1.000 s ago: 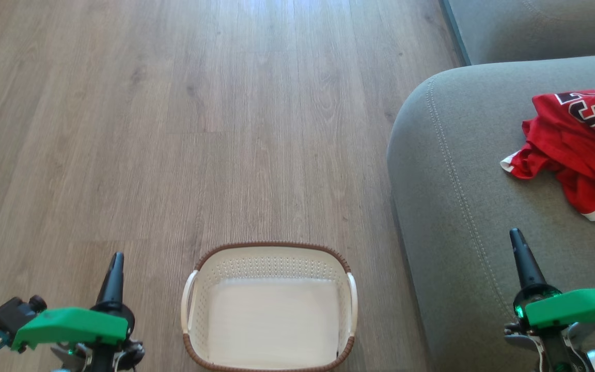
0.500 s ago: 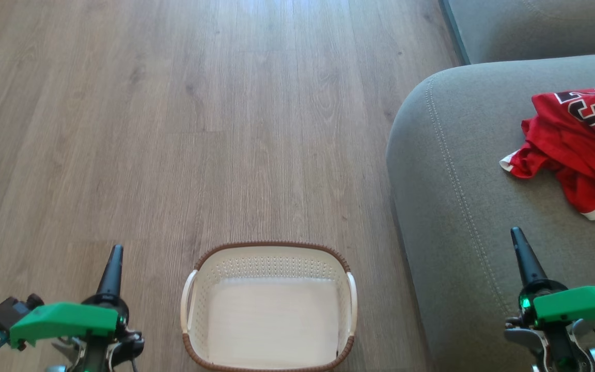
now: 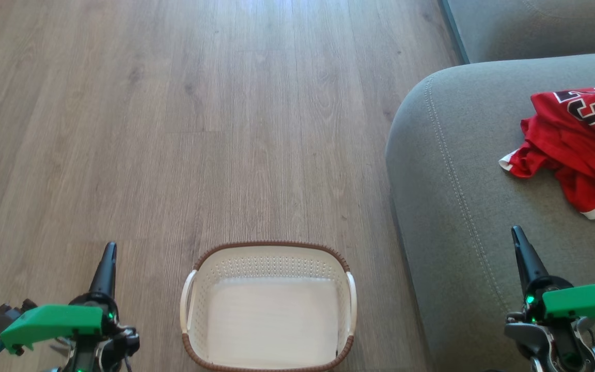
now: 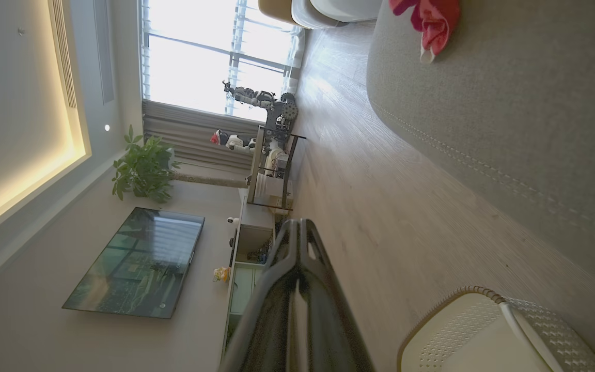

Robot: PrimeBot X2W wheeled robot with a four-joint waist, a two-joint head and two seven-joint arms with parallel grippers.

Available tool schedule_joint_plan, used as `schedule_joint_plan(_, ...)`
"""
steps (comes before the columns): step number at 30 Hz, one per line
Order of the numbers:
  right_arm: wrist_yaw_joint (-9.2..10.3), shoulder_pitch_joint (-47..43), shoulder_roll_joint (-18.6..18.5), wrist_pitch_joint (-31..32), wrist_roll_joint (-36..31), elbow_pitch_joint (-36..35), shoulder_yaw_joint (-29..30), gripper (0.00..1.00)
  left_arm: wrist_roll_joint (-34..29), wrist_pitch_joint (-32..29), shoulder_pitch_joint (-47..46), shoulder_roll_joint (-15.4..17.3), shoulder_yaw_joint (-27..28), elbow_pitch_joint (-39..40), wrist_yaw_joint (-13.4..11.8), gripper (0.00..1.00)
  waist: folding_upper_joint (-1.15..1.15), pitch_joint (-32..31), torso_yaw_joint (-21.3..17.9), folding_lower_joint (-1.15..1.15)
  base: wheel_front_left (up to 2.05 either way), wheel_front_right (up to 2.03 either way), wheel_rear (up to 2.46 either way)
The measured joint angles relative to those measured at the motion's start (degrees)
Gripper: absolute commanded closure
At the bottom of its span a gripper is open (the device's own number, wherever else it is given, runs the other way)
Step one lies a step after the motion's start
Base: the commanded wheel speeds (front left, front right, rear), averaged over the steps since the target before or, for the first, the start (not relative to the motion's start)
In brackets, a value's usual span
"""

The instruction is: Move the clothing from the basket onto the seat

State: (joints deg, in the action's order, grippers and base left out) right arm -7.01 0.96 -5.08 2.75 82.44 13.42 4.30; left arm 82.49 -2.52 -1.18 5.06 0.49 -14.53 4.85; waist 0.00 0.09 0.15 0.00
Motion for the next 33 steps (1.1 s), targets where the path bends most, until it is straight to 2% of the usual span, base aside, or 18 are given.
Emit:
schedule_joint_plan(18,0.0,1.65,1.36,2.34,10.01,2.36,2.05,1.0,9.56,-3.18,-1.52,-2.01,3.28,-1.02,2.26,1.0,0.0,0.09,-0.15,0.0,0.0,0.0,0.0)
schedule_joint_plan(33,0.0,2.32,1.43,2.4,10.39,2.48,2.47,1.0,9.95,-3.44,-2.16,-2.15,3.69,-1.07,2.26,1.0,0.0,0.09,-0.15,0.0,0.0,0.0,0.0)
